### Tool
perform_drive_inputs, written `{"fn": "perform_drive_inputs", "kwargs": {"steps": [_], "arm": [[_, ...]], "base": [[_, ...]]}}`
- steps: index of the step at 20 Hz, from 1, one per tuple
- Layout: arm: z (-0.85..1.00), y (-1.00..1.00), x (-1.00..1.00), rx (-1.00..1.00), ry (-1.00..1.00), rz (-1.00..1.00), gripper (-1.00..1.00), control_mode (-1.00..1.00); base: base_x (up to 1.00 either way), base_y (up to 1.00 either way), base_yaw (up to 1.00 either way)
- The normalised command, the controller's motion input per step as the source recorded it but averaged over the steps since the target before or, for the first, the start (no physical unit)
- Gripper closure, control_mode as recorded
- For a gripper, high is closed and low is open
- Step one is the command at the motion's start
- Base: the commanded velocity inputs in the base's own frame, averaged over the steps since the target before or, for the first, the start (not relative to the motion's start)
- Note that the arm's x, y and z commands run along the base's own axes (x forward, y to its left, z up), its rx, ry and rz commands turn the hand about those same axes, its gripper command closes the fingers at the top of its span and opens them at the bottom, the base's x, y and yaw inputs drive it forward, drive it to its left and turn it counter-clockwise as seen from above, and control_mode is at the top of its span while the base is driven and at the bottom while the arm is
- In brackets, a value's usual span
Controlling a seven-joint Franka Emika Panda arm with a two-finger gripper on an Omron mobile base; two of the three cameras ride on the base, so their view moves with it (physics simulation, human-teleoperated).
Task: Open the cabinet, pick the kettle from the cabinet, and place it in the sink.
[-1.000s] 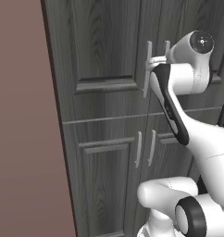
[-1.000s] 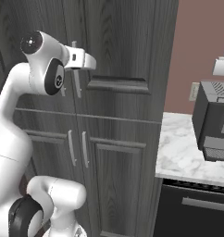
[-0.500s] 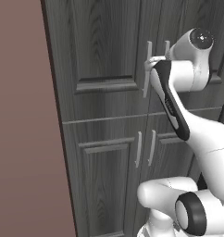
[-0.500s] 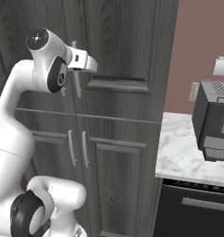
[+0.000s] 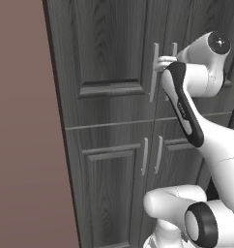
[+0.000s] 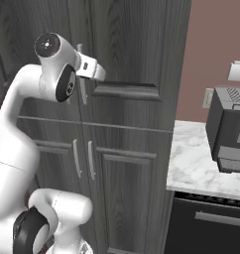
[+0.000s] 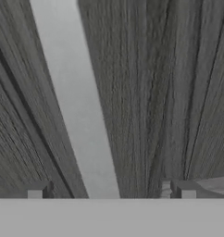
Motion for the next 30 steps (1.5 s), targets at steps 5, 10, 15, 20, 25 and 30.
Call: {"fn": "perform_drive_inputs", "kwargs": {"steps": [5, 10, 15, 20, 25, 30], "arm": [[-0.34, 0.06, 0.16, 0.14, -0.11, 0.00, -1.00, -1.00], [-0.25, 0.01, 0.29, 0.10, -0.01, 0.00, -1.00, -1.00], [-0.20, 0.08, 0.38, 0.04, 0.00, 0.01, -1.00, -1.00], [-0.25, 0.24, 0.37, 0.00, 0.01, 0.01, -1.00, -1.00], [-0.29, 0.25, 0.39, 0.00, 0.08, 0.05, -1.00, -1.00], [-0.37, 0.22, 0.44, 0.00, 0.13, 0.07, -1.00, -1.00]], "base": [[0.00, 0.00, 0.00], [0.00, 0.00, 0.00], [0.00, 0.00, 0.00], [0.00, 0.00, 0.00], [0.00, 0.00, 0.00], [0.00, 0.00, 0.00]]}}
